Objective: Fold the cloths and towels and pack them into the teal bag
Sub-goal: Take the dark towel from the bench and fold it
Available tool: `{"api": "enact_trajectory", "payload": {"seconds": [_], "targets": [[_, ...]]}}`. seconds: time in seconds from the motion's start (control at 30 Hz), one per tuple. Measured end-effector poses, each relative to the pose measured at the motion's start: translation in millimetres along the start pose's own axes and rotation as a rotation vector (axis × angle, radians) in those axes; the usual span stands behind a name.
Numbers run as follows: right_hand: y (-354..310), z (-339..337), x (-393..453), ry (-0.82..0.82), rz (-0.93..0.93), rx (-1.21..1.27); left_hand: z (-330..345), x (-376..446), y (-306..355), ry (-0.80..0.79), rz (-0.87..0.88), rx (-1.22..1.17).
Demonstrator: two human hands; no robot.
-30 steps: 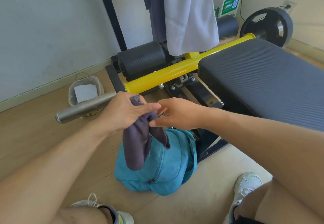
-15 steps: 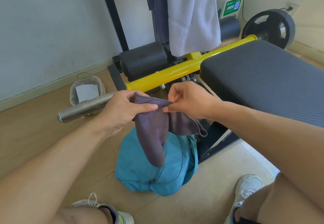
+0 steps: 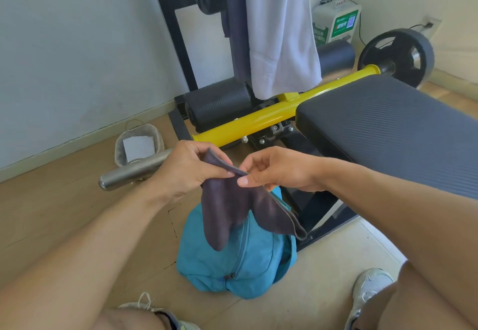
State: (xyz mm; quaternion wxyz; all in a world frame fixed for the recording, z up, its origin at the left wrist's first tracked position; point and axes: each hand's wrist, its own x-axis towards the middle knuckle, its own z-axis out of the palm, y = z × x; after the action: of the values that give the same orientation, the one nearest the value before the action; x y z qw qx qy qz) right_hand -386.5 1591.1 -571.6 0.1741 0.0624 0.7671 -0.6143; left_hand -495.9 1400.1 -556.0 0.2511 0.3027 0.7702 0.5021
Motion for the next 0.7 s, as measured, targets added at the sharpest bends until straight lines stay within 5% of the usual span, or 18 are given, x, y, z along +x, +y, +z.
{"api": "enact_trajectory", "payload": {"seconds": [0.43, 0.7], "targets": [[-17, 6, -15, 0.105, -0.127, -0.029, -11, -15, 25, -0.147, -0.106, 0.116], [-6, 6, -8, 0.309, -0.191, -0.094, 17, -19, 3, 0.054, -0.016, -0.053]]}}
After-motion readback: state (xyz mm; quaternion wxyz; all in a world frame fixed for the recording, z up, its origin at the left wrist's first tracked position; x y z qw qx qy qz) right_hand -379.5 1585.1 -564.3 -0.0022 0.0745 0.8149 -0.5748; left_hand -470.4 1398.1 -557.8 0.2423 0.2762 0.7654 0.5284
